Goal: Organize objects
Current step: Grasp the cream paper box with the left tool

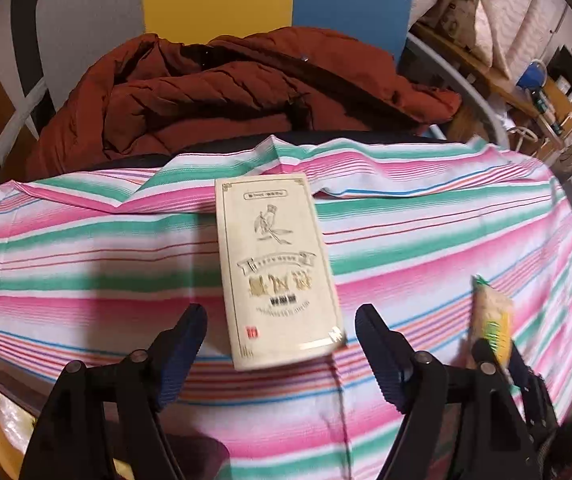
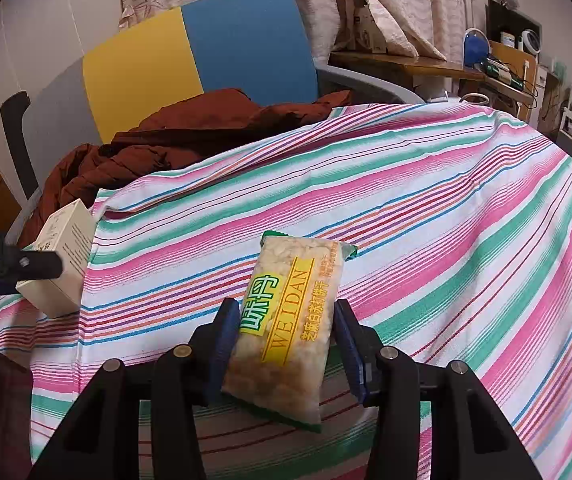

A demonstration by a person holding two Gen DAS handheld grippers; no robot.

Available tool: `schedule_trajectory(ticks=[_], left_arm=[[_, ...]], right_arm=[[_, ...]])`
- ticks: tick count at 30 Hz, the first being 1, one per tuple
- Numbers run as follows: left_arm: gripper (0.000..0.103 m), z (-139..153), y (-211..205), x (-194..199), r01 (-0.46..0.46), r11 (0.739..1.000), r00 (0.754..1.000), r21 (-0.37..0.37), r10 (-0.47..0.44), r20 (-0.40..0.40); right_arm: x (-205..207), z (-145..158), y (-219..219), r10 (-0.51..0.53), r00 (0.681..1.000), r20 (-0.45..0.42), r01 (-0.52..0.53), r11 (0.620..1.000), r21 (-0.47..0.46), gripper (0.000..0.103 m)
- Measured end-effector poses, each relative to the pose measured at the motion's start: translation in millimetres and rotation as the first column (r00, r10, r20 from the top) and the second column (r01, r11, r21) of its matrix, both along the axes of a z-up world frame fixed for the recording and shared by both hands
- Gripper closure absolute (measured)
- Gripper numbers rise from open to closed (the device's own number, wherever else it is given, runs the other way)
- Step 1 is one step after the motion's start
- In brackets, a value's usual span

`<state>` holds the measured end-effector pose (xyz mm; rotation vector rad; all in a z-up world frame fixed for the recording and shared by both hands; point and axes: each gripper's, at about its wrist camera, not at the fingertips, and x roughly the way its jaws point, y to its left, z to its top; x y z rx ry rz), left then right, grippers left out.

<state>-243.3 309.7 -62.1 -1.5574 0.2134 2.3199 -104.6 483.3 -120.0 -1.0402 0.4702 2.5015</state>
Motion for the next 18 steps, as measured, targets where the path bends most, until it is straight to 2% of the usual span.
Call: schedule_trajectory(ticks=[2,5,9,14,18], left_arm=[[0.026,-3.8,1.5,-3.2,0.003,1.0,1.0,-0.001,-0.003,0.0],[0.045,-13.2,2.2,-8.2,-0.006,1.0,1.0,-0.012,0.007,0.025],[0.048,-16.0,-0.4,-8.3,-0.013,1.0,1.0,0.009,0.013,0.013],[0.05,-13.1,-11.5,-3.3,-0.035,0.994,0.999,0.1,0.034,0.006],[0.052,-2.0,-15.0,8.7,-0.003,0.99,0.998,0.143,0.011,-0.06]], right_arm=[[0.2,-0.3,0.0,0.0,1.0,-0.002,0.0,1.0,0.001,0.054],[0.0,-0.2,-1.2,0.0,1.0,-0.001,0.0,1.0,0.012,0.054],[0.2,-0.6,-1.4,0.0,1.0,-0.003,0.0,1.0,0.015,0.054],[0.3,-0.5,-2.3,0.0,1.0,-0.004,0.0,1.0,0.022,0.054],[-0.8,0.0,-4.9,-0.001,1.0,0.002,0.001,0.999,0.043,0.054]])
